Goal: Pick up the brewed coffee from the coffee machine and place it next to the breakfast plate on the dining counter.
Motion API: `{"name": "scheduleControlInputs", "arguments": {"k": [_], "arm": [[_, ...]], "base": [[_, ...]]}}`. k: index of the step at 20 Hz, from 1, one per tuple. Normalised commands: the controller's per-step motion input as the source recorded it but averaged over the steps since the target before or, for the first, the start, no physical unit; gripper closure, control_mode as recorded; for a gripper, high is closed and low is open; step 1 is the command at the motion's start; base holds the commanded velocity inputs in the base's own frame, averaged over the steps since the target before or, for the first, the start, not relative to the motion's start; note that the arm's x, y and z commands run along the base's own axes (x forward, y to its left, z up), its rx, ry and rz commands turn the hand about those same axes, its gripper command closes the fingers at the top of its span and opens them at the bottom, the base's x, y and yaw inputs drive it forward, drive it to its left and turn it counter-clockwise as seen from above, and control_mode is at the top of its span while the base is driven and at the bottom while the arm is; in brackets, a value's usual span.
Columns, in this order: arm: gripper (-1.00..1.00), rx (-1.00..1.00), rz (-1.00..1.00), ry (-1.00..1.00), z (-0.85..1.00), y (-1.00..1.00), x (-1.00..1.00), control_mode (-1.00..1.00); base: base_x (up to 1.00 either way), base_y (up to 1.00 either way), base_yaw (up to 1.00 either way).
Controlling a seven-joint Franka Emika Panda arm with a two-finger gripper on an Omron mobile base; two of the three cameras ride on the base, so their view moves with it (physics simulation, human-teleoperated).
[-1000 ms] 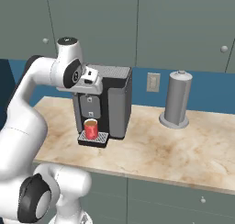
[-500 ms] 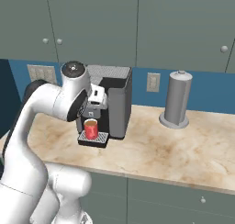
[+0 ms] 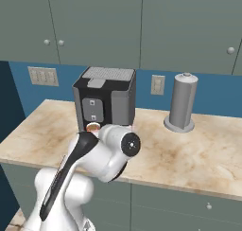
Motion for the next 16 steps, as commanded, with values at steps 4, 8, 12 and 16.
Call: {"name": "scheduleControlInputs", "arguments": {"k": [4, 8, 12, 16], "arm": [[-1.00, 0.05, 0.35, -0.09, -0.64, 0.00, 0.20, -1.00], [-1.00, 0.01, 0.31, -0.14, -0.59, 0.01, 0.16, -1.00], [-1.00, 0.00, 0.25, -0.10, -0.46, 0.21, 0.08, -1.00], [-1.00, 0.00, 0.09, 0.00, -0.37, 0.46, 0.23, -1.00]], "base": [[0.00, 0.00, 0.00], [0.00, 0.00, 0.00], [0.00, 0.00, 0.00], [0.00, 0.00, 0.00]]}}
